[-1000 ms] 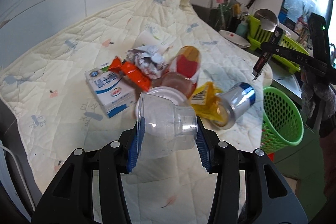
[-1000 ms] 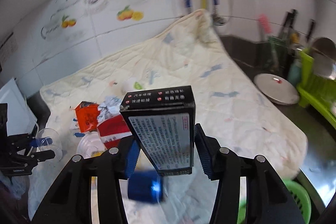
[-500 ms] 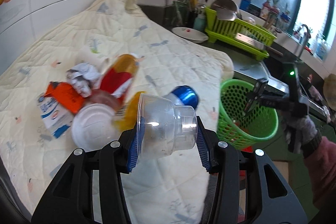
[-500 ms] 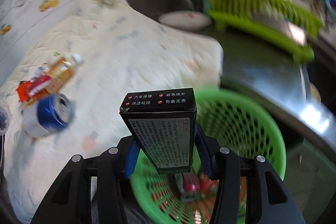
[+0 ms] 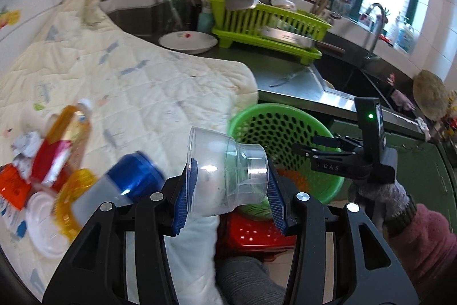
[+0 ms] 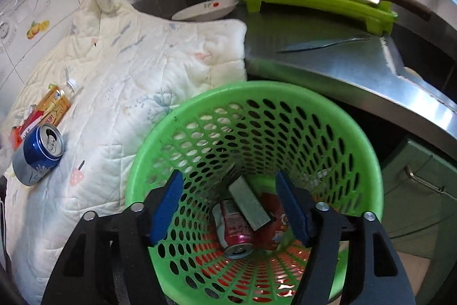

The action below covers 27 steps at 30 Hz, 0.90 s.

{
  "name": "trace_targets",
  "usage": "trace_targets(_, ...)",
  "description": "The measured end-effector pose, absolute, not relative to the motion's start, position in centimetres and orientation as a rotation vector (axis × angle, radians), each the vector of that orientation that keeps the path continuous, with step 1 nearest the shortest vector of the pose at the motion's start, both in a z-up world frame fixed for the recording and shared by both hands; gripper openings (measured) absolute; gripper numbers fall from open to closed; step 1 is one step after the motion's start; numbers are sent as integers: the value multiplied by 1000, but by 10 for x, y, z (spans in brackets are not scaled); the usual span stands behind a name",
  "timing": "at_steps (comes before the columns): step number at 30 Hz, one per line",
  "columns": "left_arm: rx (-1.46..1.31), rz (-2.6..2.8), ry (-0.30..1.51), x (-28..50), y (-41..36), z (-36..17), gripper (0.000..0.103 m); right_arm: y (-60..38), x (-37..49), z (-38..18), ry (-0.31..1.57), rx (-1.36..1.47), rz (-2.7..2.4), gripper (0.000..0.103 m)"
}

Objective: Collect trash
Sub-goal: 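Lower the clear plastic cup into the green basket and open the left gripper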

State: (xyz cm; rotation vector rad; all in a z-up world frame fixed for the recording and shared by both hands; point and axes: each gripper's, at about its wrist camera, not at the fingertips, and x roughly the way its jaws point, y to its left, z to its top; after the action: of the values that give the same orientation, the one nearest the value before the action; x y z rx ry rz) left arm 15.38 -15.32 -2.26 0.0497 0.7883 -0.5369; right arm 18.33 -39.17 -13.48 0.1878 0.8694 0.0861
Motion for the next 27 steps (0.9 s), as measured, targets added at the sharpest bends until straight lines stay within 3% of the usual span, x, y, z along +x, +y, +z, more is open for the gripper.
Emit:
trace_targets(18, 138, -693, 940, 209, -274, -80, 48, -435, 112, -99, 737, 216, 21, 77)
trace_targets(27, 147, -718, 966, 217, -296, -96, 56, -448, 99, -107, 747, 249, -6, 77)
